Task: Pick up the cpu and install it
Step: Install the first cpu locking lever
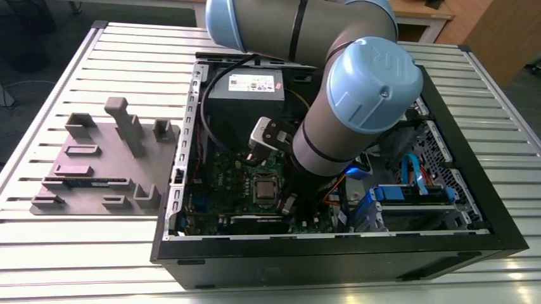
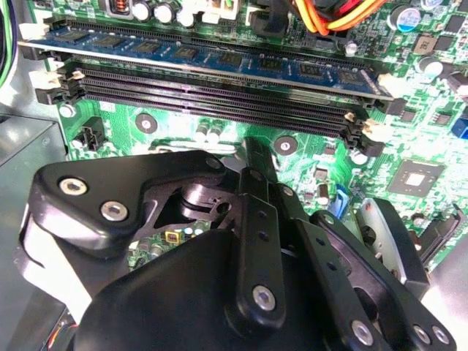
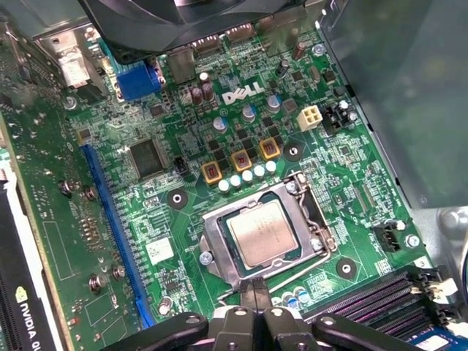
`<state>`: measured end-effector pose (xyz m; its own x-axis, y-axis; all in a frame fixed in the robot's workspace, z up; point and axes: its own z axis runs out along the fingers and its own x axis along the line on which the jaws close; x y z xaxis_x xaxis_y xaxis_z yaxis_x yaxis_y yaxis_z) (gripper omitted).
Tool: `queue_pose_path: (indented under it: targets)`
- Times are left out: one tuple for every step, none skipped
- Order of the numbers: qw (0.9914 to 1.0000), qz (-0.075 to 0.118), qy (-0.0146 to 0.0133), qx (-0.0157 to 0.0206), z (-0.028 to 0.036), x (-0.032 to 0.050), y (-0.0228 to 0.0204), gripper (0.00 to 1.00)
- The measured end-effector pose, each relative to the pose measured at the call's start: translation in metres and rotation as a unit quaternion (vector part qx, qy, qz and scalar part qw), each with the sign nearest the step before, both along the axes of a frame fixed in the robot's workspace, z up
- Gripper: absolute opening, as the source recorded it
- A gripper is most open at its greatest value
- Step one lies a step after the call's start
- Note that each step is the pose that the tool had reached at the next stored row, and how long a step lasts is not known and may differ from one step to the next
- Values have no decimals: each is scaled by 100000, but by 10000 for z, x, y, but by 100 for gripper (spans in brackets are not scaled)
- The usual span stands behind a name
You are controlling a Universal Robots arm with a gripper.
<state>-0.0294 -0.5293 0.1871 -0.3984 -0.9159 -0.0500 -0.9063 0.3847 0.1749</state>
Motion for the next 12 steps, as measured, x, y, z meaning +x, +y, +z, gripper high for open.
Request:
queue_pose_path:
  targets:
    - [100000,1,2,0,5,0,0,11]
    - [100000,1,4,-10,11,0,0,11]
    - [100000,2,11,-30,18,0,-1,11]
    - [100000,2,10,-24,22,0,-1,11]
    - [100000,2,8,-25,26,0,-1,11]
    - [100000,4,35,-33,31,-1,-1,11]
    - [100000,1,17,-33,33,0,-1,11]
    - [100000,6,8,-30,33,0,-1,11]
    - [100000,4,7,-26,32,0,-1,11]
    - [100000,6,4,-27,32,0,-1,11]
    - [100000,4,-16,-22,30,0,-2,11]
    - [100000,11,-60,-27,25,1,-3,11]
